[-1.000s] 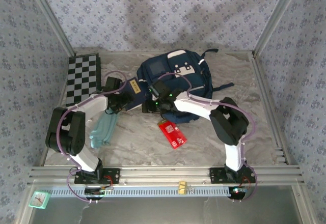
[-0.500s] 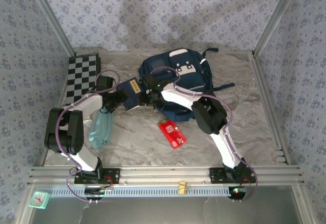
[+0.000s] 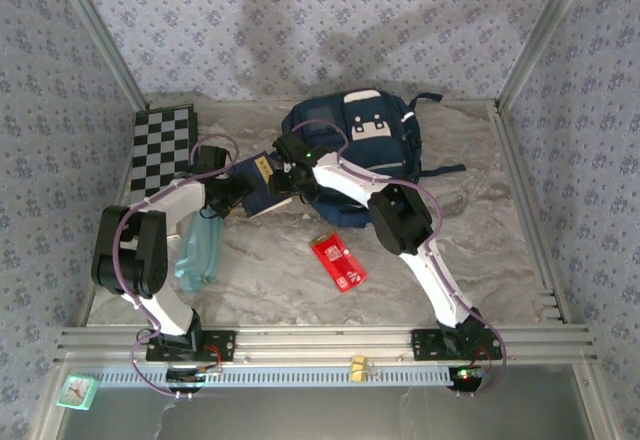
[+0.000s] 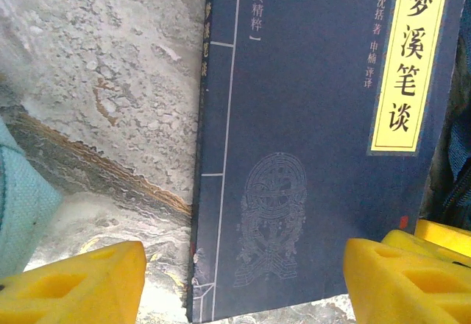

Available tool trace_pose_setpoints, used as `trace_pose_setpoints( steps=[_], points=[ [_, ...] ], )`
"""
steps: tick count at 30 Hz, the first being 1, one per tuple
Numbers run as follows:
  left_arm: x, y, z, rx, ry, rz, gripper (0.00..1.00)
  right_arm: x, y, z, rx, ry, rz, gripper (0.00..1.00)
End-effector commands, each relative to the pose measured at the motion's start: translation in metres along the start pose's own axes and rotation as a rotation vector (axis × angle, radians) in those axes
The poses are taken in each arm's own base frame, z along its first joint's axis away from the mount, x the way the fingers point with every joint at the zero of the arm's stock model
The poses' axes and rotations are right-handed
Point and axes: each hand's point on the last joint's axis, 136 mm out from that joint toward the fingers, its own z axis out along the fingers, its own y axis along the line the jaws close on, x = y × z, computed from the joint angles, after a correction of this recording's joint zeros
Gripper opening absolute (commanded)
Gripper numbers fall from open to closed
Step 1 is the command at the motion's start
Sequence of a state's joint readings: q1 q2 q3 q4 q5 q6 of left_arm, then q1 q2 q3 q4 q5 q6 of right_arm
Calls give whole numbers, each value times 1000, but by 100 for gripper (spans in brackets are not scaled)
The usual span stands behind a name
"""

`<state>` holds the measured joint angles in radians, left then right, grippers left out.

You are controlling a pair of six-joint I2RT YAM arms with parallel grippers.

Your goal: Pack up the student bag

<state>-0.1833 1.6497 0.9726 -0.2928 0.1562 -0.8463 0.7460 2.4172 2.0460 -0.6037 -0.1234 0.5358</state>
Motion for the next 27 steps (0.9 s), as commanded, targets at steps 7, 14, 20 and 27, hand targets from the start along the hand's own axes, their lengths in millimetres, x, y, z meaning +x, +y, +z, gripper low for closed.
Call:
trace_pose_setpoints(
  steps=[7, 14, 20, 27],
  points=[
    [-17, 9, -5, -29, -25, 15, 68, 28, 39, -14, -80, 85, -68, 56],
    [-21, 12, -3, -44, -14, 24, 68, 19, 26, -22, -83, 67, 9, 54],
    [-23, 7, 2, -29, -4, 33, 70, 12, 11, -9, -77, 81, 14, 55],
    [-18, 0, 14, 6, 46, 51, 69, 12, 14, 5, -122, 103, 52, 51]
  ],
)
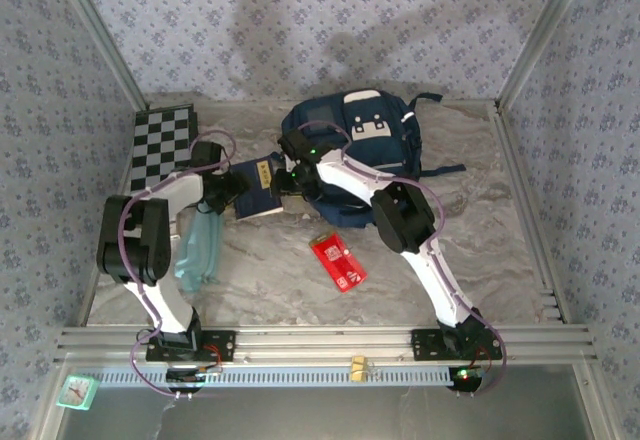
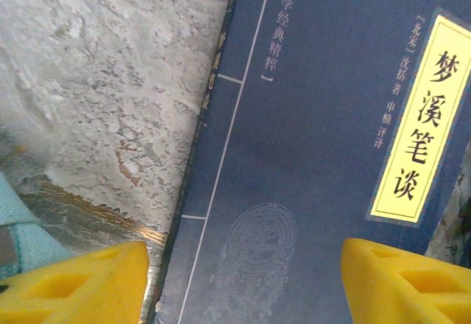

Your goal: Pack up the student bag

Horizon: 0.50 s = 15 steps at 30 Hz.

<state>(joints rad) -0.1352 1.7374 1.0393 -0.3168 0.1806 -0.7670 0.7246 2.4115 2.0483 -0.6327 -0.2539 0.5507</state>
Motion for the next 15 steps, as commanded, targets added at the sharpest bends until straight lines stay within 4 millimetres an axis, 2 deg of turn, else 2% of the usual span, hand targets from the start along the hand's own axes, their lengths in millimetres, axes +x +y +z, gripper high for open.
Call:
trace_pose_setpoints(
  steps=[1, 4, 10, 15],
  points=[
    [-2, -8, 2, 32, 24, 24, 68, 3, 6, 12, -31, 26, 16, 50],
    [0, -11, 6, 52, 43, 29, 64, 5, 9, 15, -51, 35, 35, 49],
    [3, -3, 12, 16, 53, 24, 63, 7, 9, 21, -16, 40, 52, 49],
    [9, -4, 17, 33, 70, 24, 61, 7, 27, 19, -91, 48, 43, 48]
  ],
)
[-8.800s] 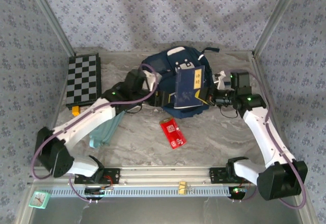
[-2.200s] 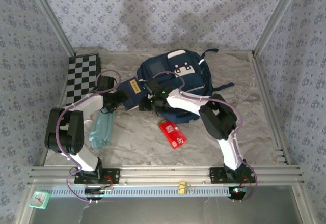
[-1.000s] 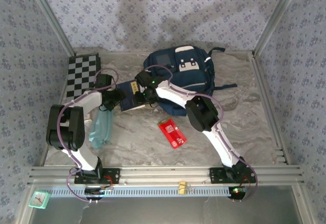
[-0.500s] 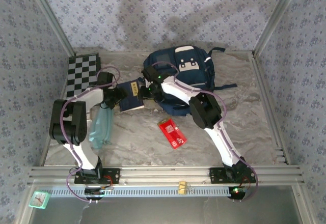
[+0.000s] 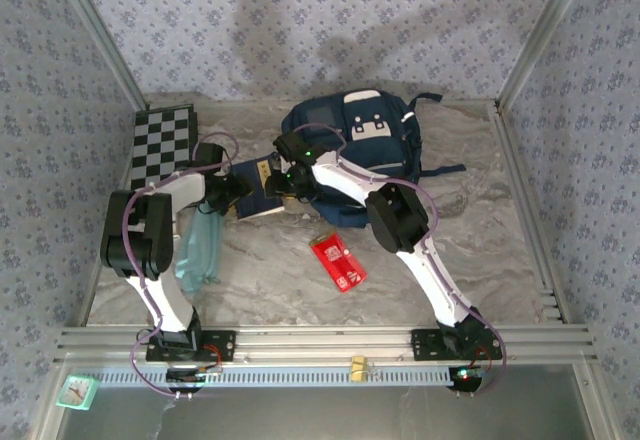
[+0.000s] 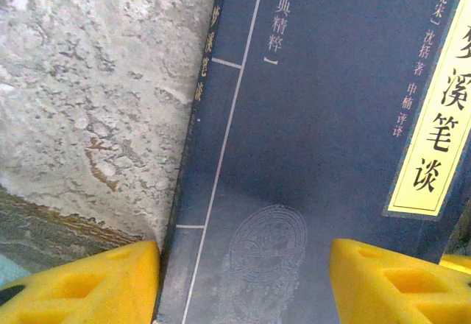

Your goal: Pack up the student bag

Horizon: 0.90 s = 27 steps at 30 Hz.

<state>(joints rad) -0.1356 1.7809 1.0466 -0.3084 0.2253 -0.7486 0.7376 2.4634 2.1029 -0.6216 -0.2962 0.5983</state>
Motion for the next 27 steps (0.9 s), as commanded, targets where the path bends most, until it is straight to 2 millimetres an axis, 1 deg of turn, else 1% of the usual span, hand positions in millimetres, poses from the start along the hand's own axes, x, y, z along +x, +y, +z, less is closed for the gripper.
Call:
trace_pose_setpoints(
  steps=[1, 4, 6, 11, 14, 17, 20, 24, 27],
  points=[
    [3, -2, 7, 14, 25, 14, 61, 5, 18, 4, -58, 29, 6, 47],
    [5, 1, 9, 4, 32, 15, 60, 1, 27, -4, -78, 23, 24, 48],
    [7, 3, 10, -1, 40, 16, 59, -3, 34, -12, -100, 16, 19, 48],
    [8, 4, 10, -11, 41, 26, 59, -12, 41, -37, -108, -17, 7, 49],
    [10, 4, 10, -17, 43, 32, 58, -15, 50, -46, -158, -18, 9, 49],
    [11, 4, 9, -19, 42, 36, 58, -15, 59, -50, -195, -11, 10, 47],
    [12, 3, 8, -20, 41, 41, 58, -12, 61, -49, -208, -1, 14, 44],
    [11, 4, 6, -28, 39, 49, 58, -7, 54, -48, -178, 12, 27, 41],
    [12, 2, 5, -22, 40, 55, 58, -6, 56, -47, -201, 15, 36, 39]
  ],
)
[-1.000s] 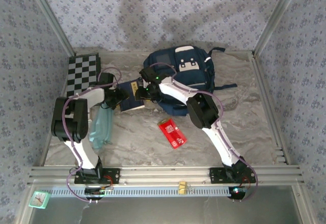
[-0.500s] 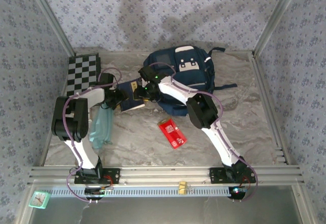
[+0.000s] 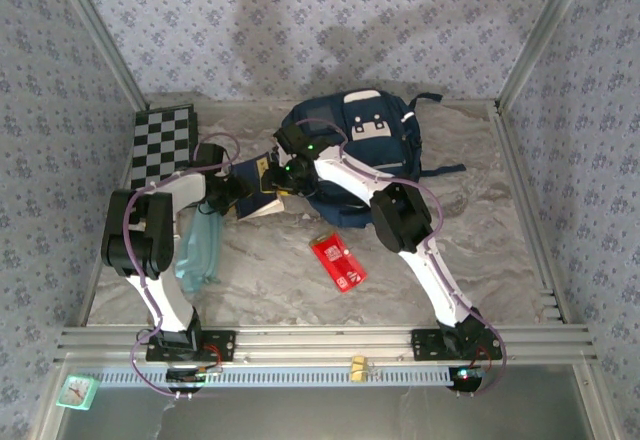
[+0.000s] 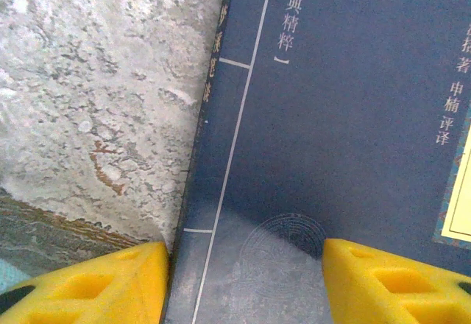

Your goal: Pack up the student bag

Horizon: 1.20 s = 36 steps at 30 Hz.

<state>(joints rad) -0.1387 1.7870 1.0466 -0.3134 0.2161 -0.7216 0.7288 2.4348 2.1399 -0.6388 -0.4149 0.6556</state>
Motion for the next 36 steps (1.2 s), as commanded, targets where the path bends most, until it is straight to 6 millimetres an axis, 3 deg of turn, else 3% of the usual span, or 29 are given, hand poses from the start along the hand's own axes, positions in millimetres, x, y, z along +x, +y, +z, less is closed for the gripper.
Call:
trace_pose_setpoints(
  steps=[1, 7, 16, 20, 26, 36],
  points=[
    [11, -1, 3, -8, 36, 28, 58, 0, 31, -19, -84, -9, -13, 37],
    [12, -4, 0, -5, 36, 36, 57, -1, 26, -21, -74, -11, -8, 24],
    [6, -15, -19, 21, 8, 59, 59, -8, 44, -44, -106, -54, -34, 7],
    [0, -22, -43, 53, -19, 74, 62, -11, 56, -69, -120, -93, -61, 5],
    [-1, -44, -96, 152, -78, 124, 67, -9, 69, -122, -174, -182, -89, 1],
    [24, -99, -169, 486, -91, 196, 79, 20, 63, -214, -240, -292, -121, 0]
  ],
)
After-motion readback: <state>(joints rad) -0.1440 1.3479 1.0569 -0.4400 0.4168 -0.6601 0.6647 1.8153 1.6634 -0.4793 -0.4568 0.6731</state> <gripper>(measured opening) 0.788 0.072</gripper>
